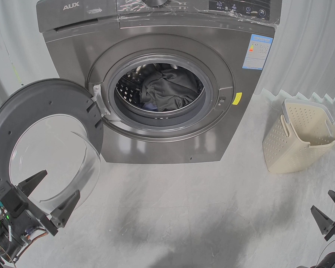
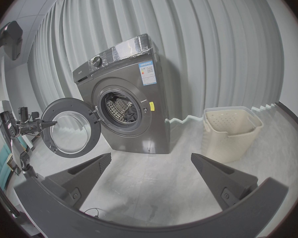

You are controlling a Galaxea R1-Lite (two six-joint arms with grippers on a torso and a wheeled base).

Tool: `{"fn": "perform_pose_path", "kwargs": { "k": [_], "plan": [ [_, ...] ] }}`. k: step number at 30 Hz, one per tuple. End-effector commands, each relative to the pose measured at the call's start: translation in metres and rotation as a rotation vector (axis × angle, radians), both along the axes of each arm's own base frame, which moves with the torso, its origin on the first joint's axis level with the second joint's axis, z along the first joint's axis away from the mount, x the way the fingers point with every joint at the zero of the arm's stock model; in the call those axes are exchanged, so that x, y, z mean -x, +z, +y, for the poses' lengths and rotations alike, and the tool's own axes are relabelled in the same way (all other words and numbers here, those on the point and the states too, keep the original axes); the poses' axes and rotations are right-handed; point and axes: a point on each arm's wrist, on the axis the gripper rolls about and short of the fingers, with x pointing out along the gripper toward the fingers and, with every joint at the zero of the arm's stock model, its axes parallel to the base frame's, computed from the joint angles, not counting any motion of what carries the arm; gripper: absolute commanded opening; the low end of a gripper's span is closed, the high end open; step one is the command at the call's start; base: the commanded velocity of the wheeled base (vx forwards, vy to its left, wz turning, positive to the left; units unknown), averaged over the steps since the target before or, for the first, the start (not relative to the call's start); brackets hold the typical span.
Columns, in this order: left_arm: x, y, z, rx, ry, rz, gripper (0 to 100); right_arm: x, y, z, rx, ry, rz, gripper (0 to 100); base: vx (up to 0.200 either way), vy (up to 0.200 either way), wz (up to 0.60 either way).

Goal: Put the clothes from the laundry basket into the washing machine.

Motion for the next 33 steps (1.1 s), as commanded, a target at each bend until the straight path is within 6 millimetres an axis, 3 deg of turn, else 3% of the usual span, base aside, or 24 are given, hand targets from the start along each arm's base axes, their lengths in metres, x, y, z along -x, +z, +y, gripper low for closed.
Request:
{"fn": "perform_pose_path", "kwargs": {
  "k": [1,6,10,14,18,33],
  "plan": [
    [0.039,-0.003,0.030,0.059,0.088,-0.033,100,0.034,-0.019,-0.008,-0.013,-0.074,-0.104,100,0.000,0.000,0.00],
    [0.061,-0.016,0.044,0.064,0.176,0.003,100,0.041,-0.024,-0.008,0.008,-0.195,-0.129,100,0.000,0.000,0.00],
    [0.081,-0.027,0.051,0.060,0.216,-0.014,100,0.054,-0.045,-0.006,0.034,-0.167,-0.105,100,0.000,0.000,0.00],
    [0.102,-0.042,0.053,0.066,0.251,-0.060,100,0.055,-0.045,-0.006,0.018,-0.176,-0.112,100,0.000,0.000,0.00],
    [0.118,-0.062,0.051,0.037,0.286,-0.072,100,0.055,-0.050,-0.010,0.050,-0.312,-0.068,100,0.000,0.000,0.00],
    [0.120,-0.074,0.053,0.001,0.378,0.010,100,0.055,-0.051,-0.009,0.091,-0.272,-0.057,100,0.000,0.000,0.00]
  ]
}}
